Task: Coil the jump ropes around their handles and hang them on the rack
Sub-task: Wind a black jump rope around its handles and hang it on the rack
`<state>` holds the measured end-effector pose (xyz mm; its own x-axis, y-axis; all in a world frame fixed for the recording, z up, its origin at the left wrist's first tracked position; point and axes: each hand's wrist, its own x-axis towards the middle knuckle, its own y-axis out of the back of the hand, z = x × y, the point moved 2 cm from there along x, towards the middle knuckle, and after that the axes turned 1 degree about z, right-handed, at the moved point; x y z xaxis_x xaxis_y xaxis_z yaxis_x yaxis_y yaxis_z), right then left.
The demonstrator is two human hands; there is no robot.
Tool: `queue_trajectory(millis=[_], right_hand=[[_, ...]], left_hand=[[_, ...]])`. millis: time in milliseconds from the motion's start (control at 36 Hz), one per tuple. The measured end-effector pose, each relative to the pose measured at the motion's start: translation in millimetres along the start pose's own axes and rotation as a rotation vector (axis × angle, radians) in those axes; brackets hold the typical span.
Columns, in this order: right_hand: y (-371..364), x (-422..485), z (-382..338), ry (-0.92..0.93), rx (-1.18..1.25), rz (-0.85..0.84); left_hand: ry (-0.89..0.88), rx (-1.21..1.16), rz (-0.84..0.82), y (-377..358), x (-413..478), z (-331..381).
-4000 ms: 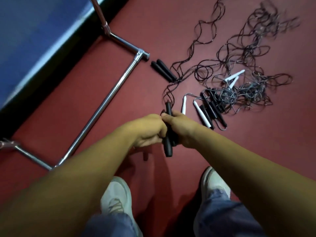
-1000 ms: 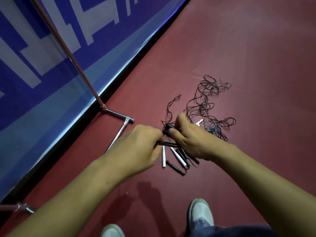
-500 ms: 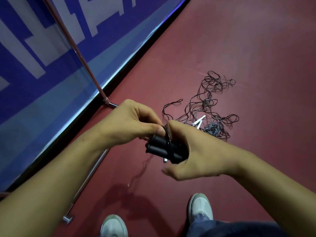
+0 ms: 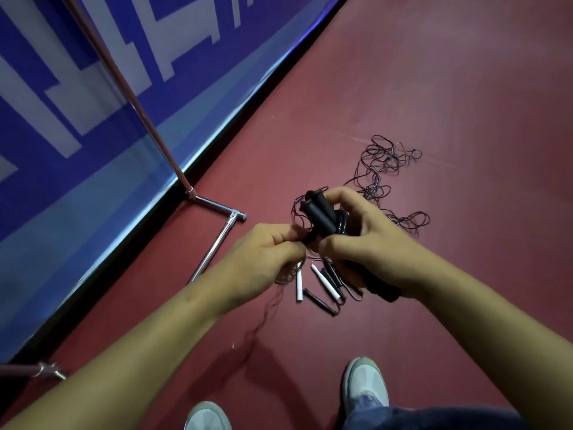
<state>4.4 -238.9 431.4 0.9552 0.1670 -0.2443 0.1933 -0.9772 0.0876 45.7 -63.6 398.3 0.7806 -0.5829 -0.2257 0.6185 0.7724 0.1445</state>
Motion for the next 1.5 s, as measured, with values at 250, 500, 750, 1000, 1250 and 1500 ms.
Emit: queue_trajectory(millis=[250,500,750,1000,1250,1500], right_hand=[[3.9,11.5,21.1,-0.025,-0.229,0.171],[22.6,14.2,34.0,-0.094,-0.347,0.252],[20.3,12.3,27.9,-0.204,0.052,0.12],[35.0,12.2,1.9,-0.078,0.274,0.275],[31.3,5.4,9.1,-0.127,-0.169,0.183],[7.6,6.6,18.2,-0.084,-0.116,0.096]], left_hand=[[-0.041,0.473,-0.111,-21.7,-10.5,5.2],[-0.018,0.703,-0.093,-2.9,-12.3,-0.3],[0.04,0.606,0.036,1.9,-10.7,-11.3],[0.07,0.661,-0.058,-11.5,-10.6,-25.4],[0.123,0.359,0.067,-0.3,-6.7,-24.8],[0.145,0.279,0.154,4.4,-1.5,-6.7]])
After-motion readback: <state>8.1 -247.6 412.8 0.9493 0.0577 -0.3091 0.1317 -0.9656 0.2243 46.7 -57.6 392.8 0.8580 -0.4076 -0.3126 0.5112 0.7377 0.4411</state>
